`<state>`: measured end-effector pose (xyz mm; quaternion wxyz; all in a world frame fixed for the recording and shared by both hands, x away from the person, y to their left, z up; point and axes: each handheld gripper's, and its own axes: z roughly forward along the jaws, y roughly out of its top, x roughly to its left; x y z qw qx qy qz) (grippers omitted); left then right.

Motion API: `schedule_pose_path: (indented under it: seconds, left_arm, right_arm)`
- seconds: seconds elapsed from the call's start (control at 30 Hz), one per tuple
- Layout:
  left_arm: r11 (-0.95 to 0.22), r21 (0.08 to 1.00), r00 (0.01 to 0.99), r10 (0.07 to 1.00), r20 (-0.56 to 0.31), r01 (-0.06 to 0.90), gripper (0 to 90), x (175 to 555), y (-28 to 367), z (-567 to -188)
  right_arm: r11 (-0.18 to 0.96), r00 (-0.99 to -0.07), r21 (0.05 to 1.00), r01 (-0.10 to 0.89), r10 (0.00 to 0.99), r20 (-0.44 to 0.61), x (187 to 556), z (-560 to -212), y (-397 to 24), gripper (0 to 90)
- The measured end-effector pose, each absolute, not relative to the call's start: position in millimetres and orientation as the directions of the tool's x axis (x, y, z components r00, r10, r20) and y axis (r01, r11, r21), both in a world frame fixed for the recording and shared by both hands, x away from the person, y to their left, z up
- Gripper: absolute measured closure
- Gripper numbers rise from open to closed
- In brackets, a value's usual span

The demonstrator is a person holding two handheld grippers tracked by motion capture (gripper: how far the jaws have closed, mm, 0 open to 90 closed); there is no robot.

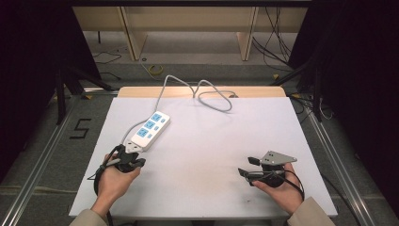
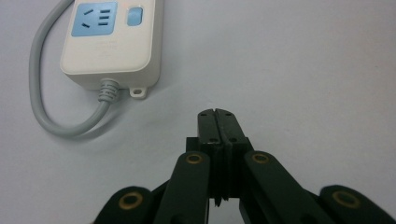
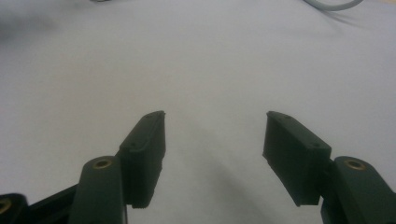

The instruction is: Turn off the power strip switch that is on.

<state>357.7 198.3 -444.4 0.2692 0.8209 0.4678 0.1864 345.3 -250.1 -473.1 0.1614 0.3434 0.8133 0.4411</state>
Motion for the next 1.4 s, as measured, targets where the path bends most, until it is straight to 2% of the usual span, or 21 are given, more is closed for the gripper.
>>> schedule_pose_path:
  seconds: [1.4]
  left_arm:
    - [-0.401, 0.609, 0.459, 0.886, 0.067, 0.684, 89.6, 400, 199, -431]
  right_arm:
    - [0.383, -0.715, 0.826, 0.413, 0.698, 0.034, 345, -474, -250, 39.7]
